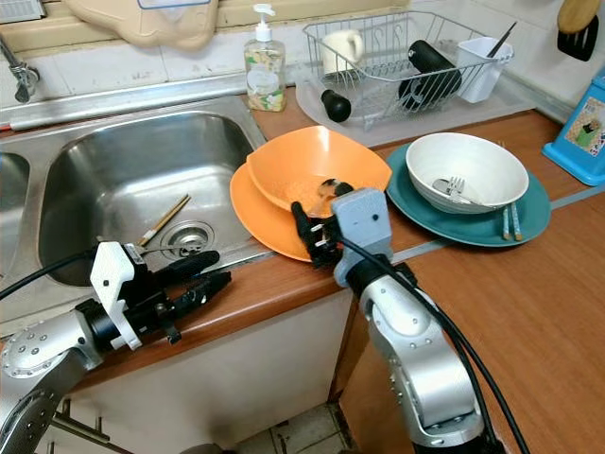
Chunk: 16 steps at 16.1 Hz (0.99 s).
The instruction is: Kitchen organization
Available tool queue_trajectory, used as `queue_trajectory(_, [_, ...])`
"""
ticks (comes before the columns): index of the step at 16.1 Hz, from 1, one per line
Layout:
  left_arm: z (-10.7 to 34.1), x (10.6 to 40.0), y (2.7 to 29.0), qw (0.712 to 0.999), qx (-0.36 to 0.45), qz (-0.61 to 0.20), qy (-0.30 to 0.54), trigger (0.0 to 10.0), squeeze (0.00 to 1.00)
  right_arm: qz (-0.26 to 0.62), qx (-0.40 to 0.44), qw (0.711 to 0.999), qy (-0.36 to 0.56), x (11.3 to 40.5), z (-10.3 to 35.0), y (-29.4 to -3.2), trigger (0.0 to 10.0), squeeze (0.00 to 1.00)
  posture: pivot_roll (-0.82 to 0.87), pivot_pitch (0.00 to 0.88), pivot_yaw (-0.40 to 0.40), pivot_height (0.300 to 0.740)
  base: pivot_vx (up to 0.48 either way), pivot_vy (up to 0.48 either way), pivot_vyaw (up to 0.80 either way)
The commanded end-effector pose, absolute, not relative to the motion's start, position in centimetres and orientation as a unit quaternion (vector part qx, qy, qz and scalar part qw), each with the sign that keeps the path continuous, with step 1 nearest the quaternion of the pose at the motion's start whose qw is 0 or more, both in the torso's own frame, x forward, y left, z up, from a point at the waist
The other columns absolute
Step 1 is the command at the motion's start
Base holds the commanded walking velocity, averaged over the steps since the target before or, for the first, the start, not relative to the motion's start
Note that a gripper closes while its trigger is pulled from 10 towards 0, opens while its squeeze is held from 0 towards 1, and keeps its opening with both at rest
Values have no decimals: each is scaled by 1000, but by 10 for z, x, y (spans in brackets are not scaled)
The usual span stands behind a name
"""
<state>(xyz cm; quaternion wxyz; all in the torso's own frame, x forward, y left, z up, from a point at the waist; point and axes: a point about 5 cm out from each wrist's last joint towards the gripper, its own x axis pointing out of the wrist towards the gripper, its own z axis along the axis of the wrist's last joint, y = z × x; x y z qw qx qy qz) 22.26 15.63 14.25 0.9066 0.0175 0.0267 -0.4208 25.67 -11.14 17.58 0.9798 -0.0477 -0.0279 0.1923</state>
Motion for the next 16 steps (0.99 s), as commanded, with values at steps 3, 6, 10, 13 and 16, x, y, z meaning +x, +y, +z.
queue_trajectory(3, [149,225,154,904,23,-427,19,10000,0,167,-33,985,-16,251,174,-125,1882,0,-95,0,34,740,0,0,0])
queue_trajectory(6, [151,225,151,902,21,-431,18,10000,0,159,-29,987,-10,249,173,-129,627,0,-95,0,34,740,0,0,0])
queue_trajectory(10, [152,226,147,899,19,-437,16,10000,0,149,-6,989,-7,248,173,-133,0,0,-99,0,34,740,0,0,0])
queue_trajectory(13, [153,226,147,899,22,-436,16,10000,0,151,-4,989,-8,249,175,-134,0,0,-96,0,31,740,0,0,0])
queue_trajectory(16, [153,227,148,900,25,-435,14,10000,0,153,-1,988,-11,249,177,-134,0,0,-96,0,31,740,0,0,0])
